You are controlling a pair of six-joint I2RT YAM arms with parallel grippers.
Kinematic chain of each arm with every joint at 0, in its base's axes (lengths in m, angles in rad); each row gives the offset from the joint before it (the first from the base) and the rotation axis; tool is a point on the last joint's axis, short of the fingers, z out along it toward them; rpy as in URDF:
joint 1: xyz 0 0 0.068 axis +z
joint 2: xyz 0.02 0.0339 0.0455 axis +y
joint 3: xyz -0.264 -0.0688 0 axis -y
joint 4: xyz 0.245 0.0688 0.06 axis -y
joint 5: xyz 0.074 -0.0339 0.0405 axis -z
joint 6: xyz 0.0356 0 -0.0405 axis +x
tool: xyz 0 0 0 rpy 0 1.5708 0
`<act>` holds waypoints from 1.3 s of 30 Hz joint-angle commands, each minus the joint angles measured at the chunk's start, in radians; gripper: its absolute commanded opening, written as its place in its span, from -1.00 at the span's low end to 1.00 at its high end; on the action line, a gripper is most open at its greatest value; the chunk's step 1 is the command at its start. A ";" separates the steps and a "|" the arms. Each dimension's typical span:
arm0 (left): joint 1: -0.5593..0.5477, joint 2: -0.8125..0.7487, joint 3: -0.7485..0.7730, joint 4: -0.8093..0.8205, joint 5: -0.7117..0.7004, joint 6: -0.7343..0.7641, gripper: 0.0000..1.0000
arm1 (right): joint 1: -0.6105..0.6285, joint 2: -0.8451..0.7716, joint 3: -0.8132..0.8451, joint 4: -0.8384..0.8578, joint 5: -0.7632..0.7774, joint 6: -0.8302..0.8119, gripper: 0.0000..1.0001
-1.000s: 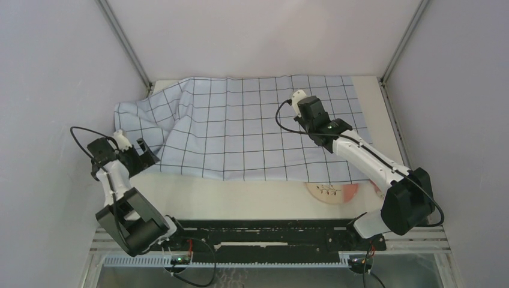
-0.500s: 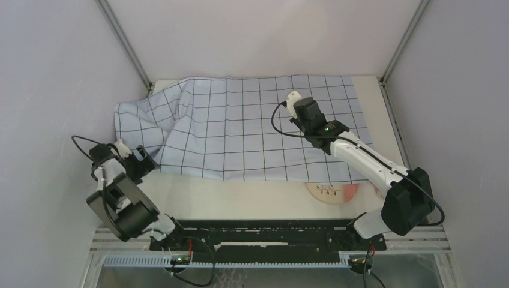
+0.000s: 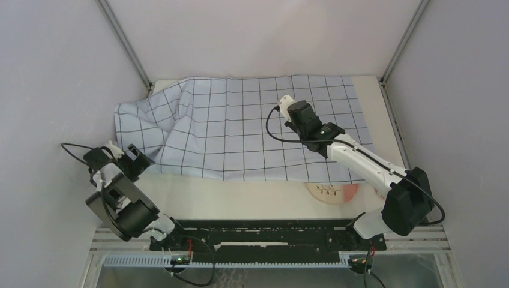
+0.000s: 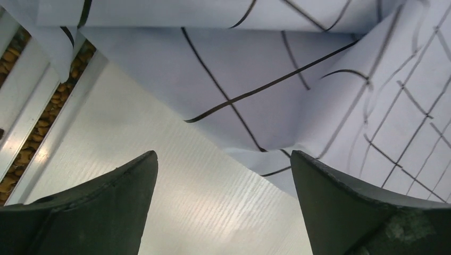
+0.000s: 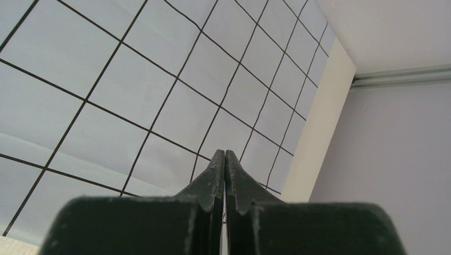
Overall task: Set the dinner table for one person
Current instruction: Flatten out the napkin at the center of the board.
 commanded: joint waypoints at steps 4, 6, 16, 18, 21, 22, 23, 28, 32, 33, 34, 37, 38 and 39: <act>0.006 -0.132 -0.063 0.171 0.061 -0.082 0.98 | 0.051 -0.002 0.002 0.074 0.065 -0.062 -0.95; 0.006 -0.123 -0.062 0.172 0.061 -0.084 0.98 | 0.063 -0.003 0.004 0.081 0.082 -0.076 -0.95; 0.006 -0.107 -0.115 0.155 0.091 -0.097 0.98 | 0.065 -0.011 0.024 0.063 0.100 -0.085 -0.94; 0.005 -0.097 -0.120 0.161 0.097 -0.100 0.98 | 0.066 -0.004 0.030 0.055 0.103 -0.085 -0.94; 0.006 -0.076 -0.126 0.175 0.096 -0.108 0.97 | 0.068 -0.003 0.031 0.057 0.102 -0.091 -0.94; 0.006 -0.069 -0.126 0.184 0.094 -0.109 0.97 | 0.069 -0.003 0.033 0.057 0.099 -0.091 -0.94; 0.006 -0.064 -0.126 0.195 0.085 -0.114 0.97 | 0.070 -0.002 0.035 0.056 0.100 -0.090 -0.94; 0.006 -0.037 -0.125 0.257 0.056 -0.140 0.94 | 0.080 0.004 0.038 0.053 0.105 -0.091 -0.95; 0.005 -0.016 -0.129 0.304 0.047 -0.169 0.88 | 0.088 0.007 0.038 0.056 0.107 -0.095 -0.95; 0.006 -0.014 -0.132 0.318 0.042 -0.177 0.86 | 0.088 0.009 0.038 0.059 0.109 -0.098 -0.95; 0.006 -0.014 -0.136 0.334 0.036 -0.184 0.84 | 0.089 0.011 0.038 0.061 0.112 -0.102 -0.96; 0.005 -0.012 -0.142 0.362 0.024 -0.201 0.77 | 0.095 0.018 0.037 0.063 0.117 -0.109 -0.96; 0.005 -0.009 -0.142 0.368 0.022 -0.204 0.73 | 0.097 0.020 0.037 0.065 0.118 -0.111 -0.96; 0.004 -0.004 -0.142 0.375 0.021 -0.208 0.69 | 0.098 0.022 0.038 0.065 0.119 -0.111 -0.97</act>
